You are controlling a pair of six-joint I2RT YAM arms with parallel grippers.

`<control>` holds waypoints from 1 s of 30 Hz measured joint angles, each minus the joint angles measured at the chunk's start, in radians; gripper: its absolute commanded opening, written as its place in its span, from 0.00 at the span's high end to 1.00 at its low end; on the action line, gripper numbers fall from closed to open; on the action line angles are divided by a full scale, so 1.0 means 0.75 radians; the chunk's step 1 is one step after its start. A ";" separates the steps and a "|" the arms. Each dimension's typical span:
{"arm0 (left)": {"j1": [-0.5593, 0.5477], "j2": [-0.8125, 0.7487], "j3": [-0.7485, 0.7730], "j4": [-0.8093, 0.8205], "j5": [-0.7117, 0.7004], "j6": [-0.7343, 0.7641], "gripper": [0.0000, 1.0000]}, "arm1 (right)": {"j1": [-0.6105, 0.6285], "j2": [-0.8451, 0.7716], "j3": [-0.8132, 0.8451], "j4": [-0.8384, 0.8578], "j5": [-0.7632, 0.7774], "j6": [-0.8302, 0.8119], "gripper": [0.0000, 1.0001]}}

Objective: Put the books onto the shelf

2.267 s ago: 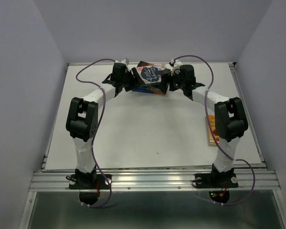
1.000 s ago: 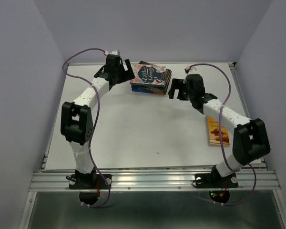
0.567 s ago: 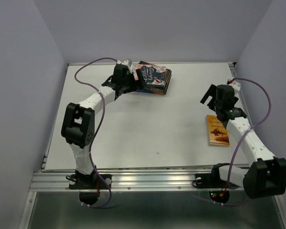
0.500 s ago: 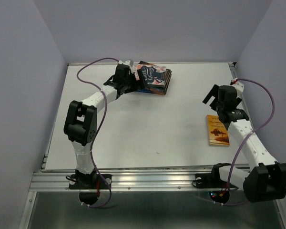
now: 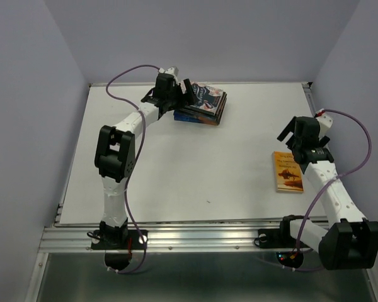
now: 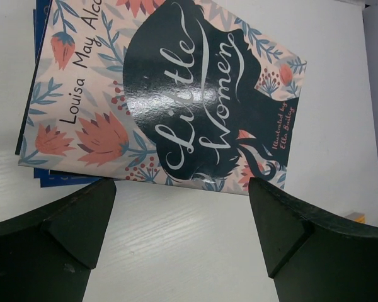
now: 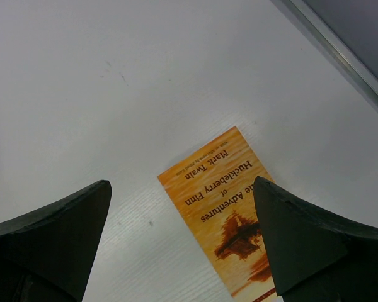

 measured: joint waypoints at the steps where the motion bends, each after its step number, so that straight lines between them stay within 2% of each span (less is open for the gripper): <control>1: 0.000 0.006 0.016 0.000 0.003 0.001 0.01 | -0.021 0.012 -0.007 -0.002 -0.002 0.001 0.00; 6: 0.000 0.020 0.037 0.002 0.010 0.001 0.01 | -0.135 0.093 -0.050 -0.002 -0.036 0.003 0.00; 16: -0.008 0.014 0.005 0.018 0.043 0.019 0.01 | -0.481 0.239 -0.124 0.063 -0.307 0.013 0.00; 23: -0.104 -0.286 -0.396 0.045 0.039 0.026 0.01 | -0.499 0.417 -0.235 0.149 -0.519 0.047 0.00; 27: -0.169 -0.462 -0.592 0.099 0.043 0.012 0.01 | -0.504 0.361 -0.309 0.244 -0.664 0.062 0.00; 30: -0.200 -0.554 -0.716 0.127 0.055 -0.014 0.01 | -0.450 0.188 -0.464 0.320 -0.852 0.134 0.00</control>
